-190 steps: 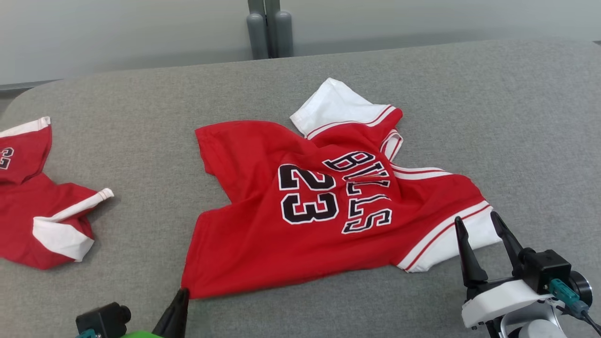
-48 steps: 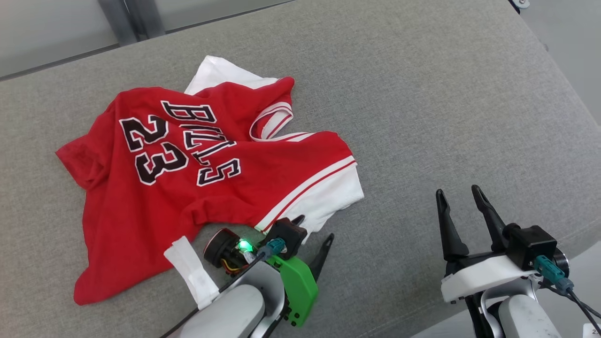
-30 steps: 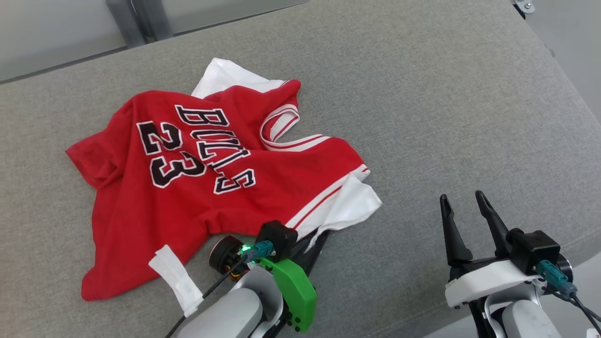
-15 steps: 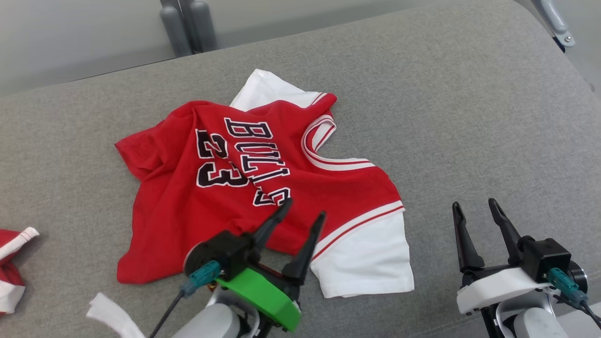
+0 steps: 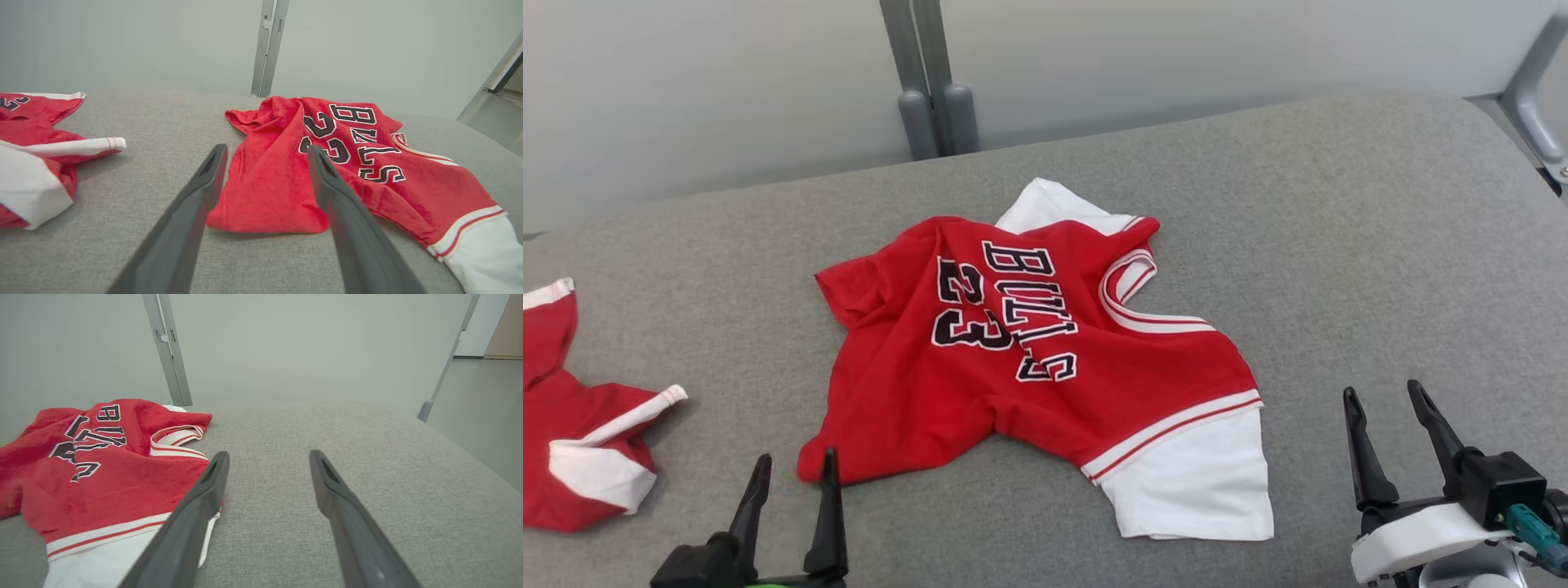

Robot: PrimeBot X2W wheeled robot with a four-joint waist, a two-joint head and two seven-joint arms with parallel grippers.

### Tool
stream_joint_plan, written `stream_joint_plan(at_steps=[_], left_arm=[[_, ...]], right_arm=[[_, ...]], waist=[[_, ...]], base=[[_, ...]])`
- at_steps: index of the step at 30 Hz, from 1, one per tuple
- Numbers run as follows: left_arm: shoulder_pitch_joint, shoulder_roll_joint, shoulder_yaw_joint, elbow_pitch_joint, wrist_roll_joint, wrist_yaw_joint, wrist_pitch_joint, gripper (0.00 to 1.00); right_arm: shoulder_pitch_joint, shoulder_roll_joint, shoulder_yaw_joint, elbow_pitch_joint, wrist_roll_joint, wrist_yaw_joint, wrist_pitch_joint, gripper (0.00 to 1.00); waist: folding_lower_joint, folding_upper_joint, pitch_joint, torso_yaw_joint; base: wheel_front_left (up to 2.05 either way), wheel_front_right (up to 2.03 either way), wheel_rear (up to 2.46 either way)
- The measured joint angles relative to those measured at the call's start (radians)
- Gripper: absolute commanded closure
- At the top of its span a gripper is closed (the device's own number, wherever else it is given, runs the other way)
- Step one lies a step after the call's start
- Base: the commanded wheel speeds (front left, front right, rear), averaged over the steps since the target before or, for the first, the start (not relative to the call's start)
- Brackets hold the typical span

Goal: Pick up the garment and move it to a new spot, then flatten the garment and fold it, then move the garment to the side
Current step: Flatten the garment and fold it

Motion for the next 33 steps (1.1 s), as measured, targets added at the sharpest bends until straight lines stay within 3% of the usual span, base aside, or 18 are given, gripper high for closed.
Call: stream_joint_plan(at_steps=[7,15,33], left_arm=[[0.062,-0.074,0.168,0.064,0.091,-0.112,0.000,0.00],[0.069,-0.129,0.243,0.104,0.160,-0.201,0.000,0.00],[0.066,-0.158,0.262,0.130,0.205,-0.224,0.000,0.00]], right_arm=[[0.012,0.007,0.026,0.013,0.001,0.000,0.000,0.00],[0.013,0.019,0.053,0.044,0.002,0.000,0.000,0.00],[0.017,0.026,0.072,0.057,0.003,0.000,0.000,0.00]], waist=[[0.0000,0.0000,-0.052,0.067],[0.0000,0.0000,-0.090,0.111],[0.0000,0.0000,-0.080,0.089]], base=[[0.00,0.00,0.00],[0.00,0.00,0.00],[0.00,0.00,0.00]])
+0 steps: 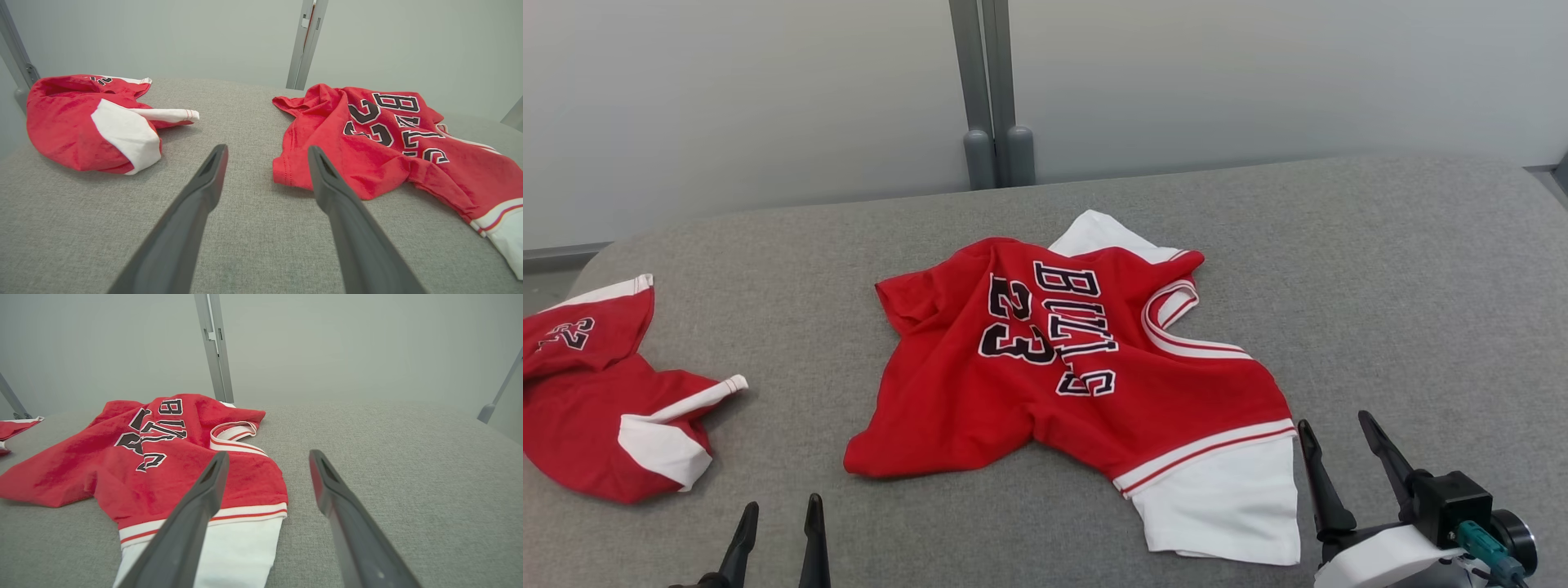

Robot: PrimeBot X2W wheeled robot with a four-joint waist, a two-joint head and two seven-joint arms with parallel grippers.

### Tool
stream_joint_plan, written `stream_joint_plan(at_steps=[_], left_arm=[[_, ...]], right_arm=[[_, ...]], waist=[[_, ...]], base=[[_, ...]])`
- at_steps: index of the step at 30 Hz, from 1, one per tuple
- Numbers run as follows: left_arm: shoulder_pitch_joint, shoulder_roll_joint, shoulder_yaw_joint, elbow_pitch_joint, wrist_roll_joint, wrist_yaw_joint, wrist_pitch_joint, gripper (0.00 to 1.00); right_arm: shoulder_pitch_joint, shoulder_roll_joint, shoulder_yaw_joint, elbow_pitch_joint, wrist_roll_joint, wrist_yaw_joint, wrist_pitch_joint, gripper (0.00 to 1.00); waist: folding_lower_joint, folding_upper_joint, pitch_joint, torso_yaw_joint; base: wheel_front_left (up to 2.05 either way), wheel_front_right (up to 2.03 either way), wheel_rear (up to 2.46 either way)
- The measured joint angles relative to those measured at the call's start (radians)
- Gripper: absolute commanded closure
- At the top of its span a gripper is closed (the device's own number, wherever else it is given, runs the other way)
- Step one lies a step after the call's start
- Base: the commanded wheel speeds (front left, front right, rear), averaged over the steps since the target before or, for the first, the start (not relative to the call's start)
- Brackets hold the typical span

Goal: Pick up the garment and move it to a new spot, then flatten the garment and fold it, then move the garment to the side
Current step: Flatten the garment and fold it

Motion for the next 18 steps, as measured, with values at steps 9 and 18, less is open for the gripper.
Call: stream_joint_plan(at_steps=[9,18], left_arm=[[-0.028,0.004,-0.022,-0.005,-0.009,0.000,0.000,0.00],[-0.198,0.065,-0.160,0.159,-0.071,-0.002,0.121,0.00]], right_arm=[[-0.012,0.004,0.026,0.014,0.029,0.000,0.000,0.00],[-0.069,-0.029,0.152,0.190,0.035,0.001,0.196,0.00]], waist=[[0.0000,0.0000,0.021,-0.008],[0.0000,0.0000,0.094,-0.012]], base=[[0.00,0.00,0.00],[0.00,0.00,0.00]])
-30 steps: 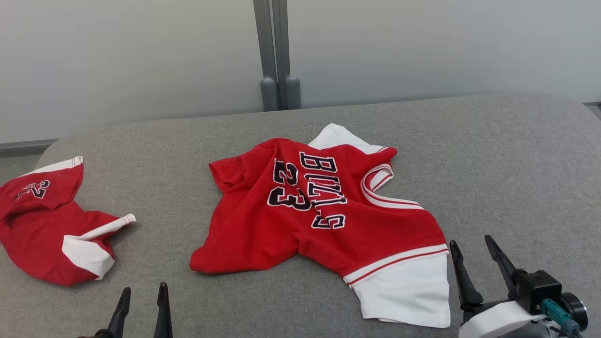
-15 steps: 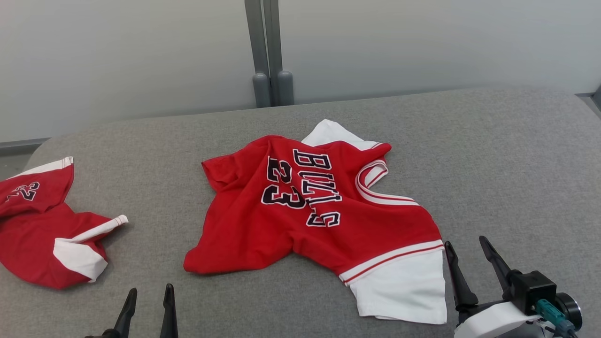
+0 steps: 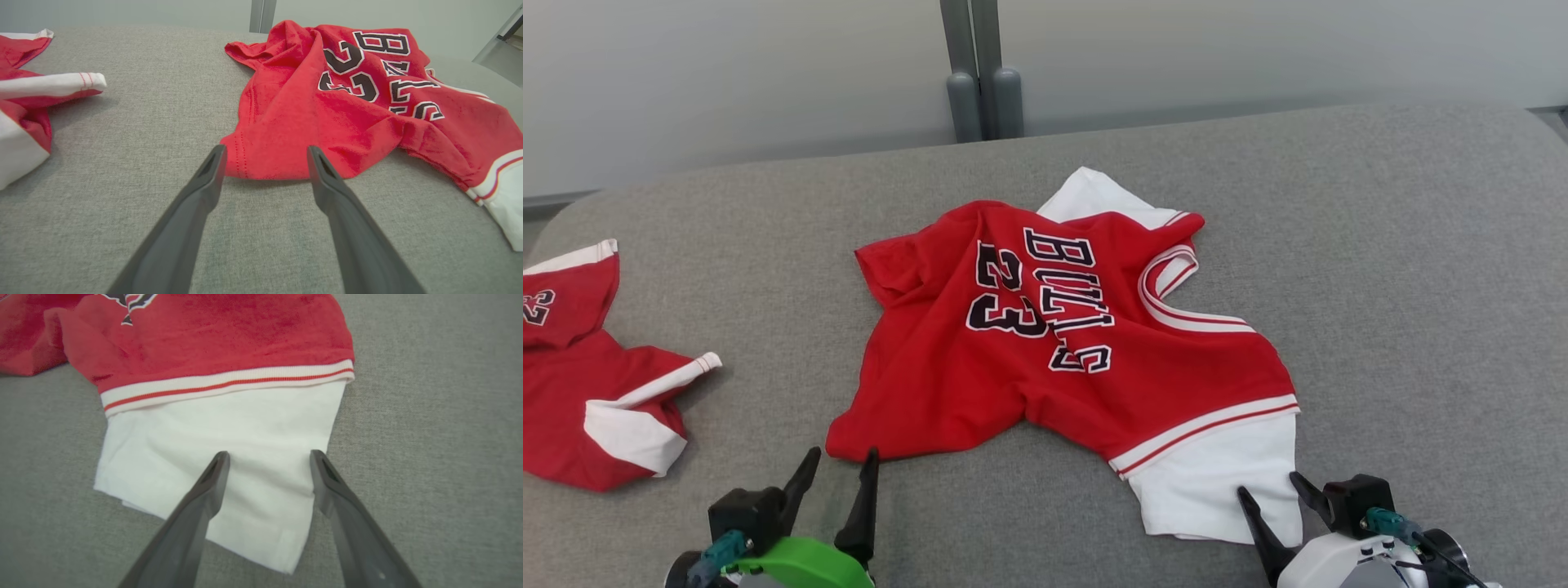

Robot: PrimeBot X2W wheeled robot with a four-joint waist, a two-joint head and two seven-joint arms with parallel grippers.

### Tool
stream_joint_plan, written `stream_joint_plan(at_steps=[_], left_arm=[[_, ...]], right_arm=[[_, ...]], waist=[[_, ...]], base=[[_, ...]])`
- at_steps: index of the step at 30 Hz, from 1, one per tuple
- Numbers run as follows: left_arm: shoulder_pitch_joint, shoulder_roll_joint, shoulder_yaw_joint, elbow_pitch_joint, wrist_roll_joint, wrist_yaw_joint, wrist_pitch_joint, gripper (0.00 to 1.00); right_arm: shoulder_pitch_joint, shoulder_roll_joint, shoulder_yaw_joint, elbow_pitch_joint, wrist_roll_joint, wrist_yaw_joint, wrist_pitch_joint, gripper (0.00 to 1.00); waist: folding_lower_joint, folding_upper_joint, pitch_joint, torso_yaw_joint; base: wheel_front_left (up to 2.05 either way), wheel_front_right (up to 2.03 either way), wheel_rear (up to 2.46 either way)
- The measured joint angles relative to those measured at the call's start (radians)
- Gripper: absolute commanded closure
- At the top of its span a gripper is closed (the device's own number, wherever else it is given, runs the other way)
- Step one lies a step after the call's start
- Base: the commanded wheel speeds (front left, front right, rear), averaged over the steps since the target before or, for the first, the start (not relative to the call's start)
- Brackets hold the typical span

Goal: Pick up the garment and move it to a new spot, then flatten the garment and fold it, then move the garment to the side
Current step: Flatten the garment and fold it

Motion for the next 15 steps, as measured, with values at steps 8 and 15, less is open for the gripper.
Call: stream_joint_plan(at_steps=[8,15], left_arm=[[-0.119,0.017,-0.001,0.088,-0.010,0.007,0.036,0.00],[-0.159,0.035,0.009,0.155,-0.018,0.025,0.071,0.00]], right_arm=[[-0.041,0.010,-0.010,0.013,-0.026,0.000,0.077,0.00],[-0.035,0.022,-0.021,-0.055,-0.044,0.002,0.152,0.00]], waist=[[0.0001,0.0000,0.084,-0.012],[0.0001,0.0000,0.137,-0.032]], base=[[0.00,0.00,0.00],[0.00,0.00,0.00]])
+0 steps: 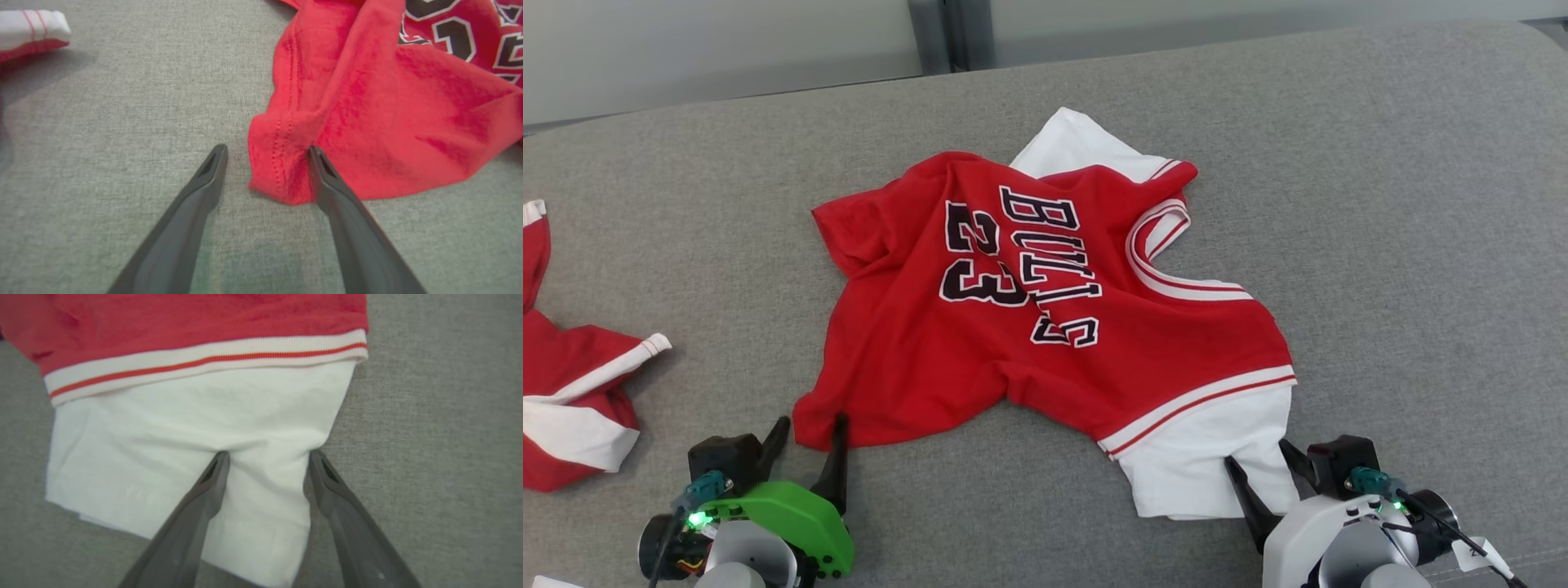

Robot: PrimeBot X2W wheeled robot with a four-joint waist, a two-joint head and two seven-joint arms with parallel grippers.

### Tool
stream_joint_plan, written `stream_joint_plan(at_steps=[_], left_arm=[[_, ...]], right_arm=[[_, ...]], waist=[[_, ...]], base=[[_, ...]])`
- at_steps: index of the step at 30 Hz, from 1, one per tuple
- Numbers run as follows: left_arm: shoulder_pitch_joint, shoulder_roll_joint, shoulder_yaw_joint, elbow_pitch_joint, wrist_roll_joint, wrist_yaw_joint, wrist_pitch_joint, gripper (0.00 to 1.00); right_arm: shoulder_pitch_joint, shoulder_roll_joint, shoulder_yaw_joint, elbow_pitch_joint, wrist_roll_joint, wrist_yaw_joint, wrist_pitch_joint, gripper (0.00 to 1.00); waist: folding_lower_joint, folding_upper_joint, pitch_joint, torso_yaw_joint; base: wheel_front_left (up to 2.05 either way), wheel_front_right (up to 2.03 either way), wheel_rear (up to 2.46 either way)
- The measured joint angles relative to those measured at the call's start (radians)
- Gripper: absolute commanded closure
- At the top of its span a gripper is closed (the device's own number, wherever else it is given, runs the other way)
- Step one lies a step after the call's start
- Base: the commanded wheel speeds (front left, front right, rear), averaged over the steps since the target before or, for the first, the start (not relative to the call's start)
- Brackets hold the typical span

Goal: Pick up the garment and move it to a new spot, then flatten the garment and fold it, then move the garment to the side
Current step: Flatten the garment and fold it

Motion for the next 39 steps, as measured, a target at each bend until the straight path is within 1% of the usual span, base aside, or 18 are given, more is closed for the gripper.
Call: stream_joint_plan(at_steps=[6,11,17,18,19,20,21,24,25,27,29,30,31,32,34,37,39], left_arm=[[0.002,0.001,-0.006,-0.004,-0.025,-0.007,0.007,0.00],[0.013,0.005,-0.002,-0.017,-0.033,-0.001,0.010,0.00],[0.013,0.010,-0.016,-0.021,-0.045,-0.001,0.046,0.00],[0.012,0.011,-0.020,-0.020,-0.052,-0.003,0.052,0.16],[0.010,0.013,-0.028,-0.019,-0.055,-0.005,0.058,0.39],[0.007,0.015,-0.036,-0.017,-0.059,-0.008,0.064,0.51],[0.003,0.019,-0.044,-0.014,-0.065,-0.009,0.073,0.99],[0.001,0.019,-0.062,-0.021,-0.098,-0.017,0.095,1.00],[0.003,0.018,-0.065,-0.032,-0.111,-0.018,0.104,1.00],[0.015,0.018,-0.062,-0.089,-0.164,-0.019,0.120,1.00],[0.029,0.023,-0.061,-0.178,-0.205,-0.022,0.150,1.00],[0.029,0.028,-0.053,-0.241,-0.228,-0.022,0.167,1.00],[0.028,0.045,-0.044,-0.316,-0.242,-0.022,0.191,1.00],[0.026,0.054,-0.033,-0.380,-0.264,-0.022,0.213,1.00],[0.001,0.071,-0.012,-0.541,-0.288,-0.007,0.275,1.00],[-0.088,0.096,0.021,-0.722,-0.344,0.029,0.380,1.00],[-0.180,0.108,0.032,-0.786,-0.370,0.049,0.450,1.00]], right_arm=[[0.041,0.007,-0.007,-0.087,-0.002,0.000,0.070,0.00],[0.090,0.004,-0.018,-0.159,-0.014,-0.001,0.120,0.00],[0.092,-0.001,0.001,-0.174,-0.007,-0.003,0.150,0.00],[0.087,-0.003,0.008,-0.172,-0.006,-0.003,0.153,0.09],[0.082,-0.005,0.010,-0.166,0.006,-0.003,0.154,0.64],[0.074,-0.006,0.016,-0.160,0.016,-0.004,0.154,0.89],[0.065,-0.011,0.028,-0.153,0.026,-0.006,0.153,1.00],[0.049,-0.005,0.047,-0.151,0.126,-0.005,0.143,1.00],[0.049,0.002,0.049,-0.161,0.178,-0.005,0.142,1.00],[0.051,0.007,0.055,-0.228,0.331,-0.004,0.143,1.00],[0.046,0.001,0.046,-0.340,0.478,-0.002,0.144,1.00],[0.038,-0.017,0.028,-0.412,0.545,-0.002,0.146,1.00],[0.026,-0.044,0.003,-0.484,0.604,-0.003,0.153,1.00],[0.016,-0.066,-0.021,-0.539,0.644,-0.002,0.156,1.00],[-0.030,-0.104,-0.083,-0.661,0.732,-0.003,0.176,1.00],[-0.141,-0.158,-0.166,-0.765,0.808,-0.003,0.234,1.00],[-0.241,-0.175,-0.207,-0.795,0.855,-0.003,0.281,1.00]], waist=[[0.0000,0.0000,0.012,-0.018],[0.0000,0.0000,0.016,-0.019],[0.0000,0.0000,0.025,-0.012],[0.0000,0.0000,0.026,-0.011],[0.0000,0.0000,0.027,-0.010],[0.0000,0.0000,0.028,-0.008],[0.0000,0.0000,0.028,-0.007],[0.0000,0.0000,0.023,-0.007],[0.0000,0.0000,0.022,-0.008],[0.0000,0.0001,0.021,-0.013],[0.0000,0.0000,0.027,-0.017],[0.0001,0.0000,0.031,-0.019],[0.0000,0.0000,0.035,-0.022],[0.0000,0.0000,0.040,-0.023],[0.0001,0.0000,0.056,-0.027],[0.0000,0.0000,0.087,-0.031],[0.0001,0.0000,0.113,-0.033]], base=[[0.00,0.00,0.00],[0.00,0.00,0.00],[0.00,0.00,0.00],[0.00,0.00,0.00],[0.00,0.00,0.00],[0.00,0.00,0.00],[0.00,0.00,0.00],[0.00,0.00,0.00],[0.00,0.00,0.00],[0.00,0.00,0.00],[0.00,0.00,0.00],[0.00,0.00,0.00],[0.00,0.00,0.00],[0.00,0.00,0.00],[0.00,0.00,0.00],[0.00,0.00,0.00],[0.00,0.00,0.00]])
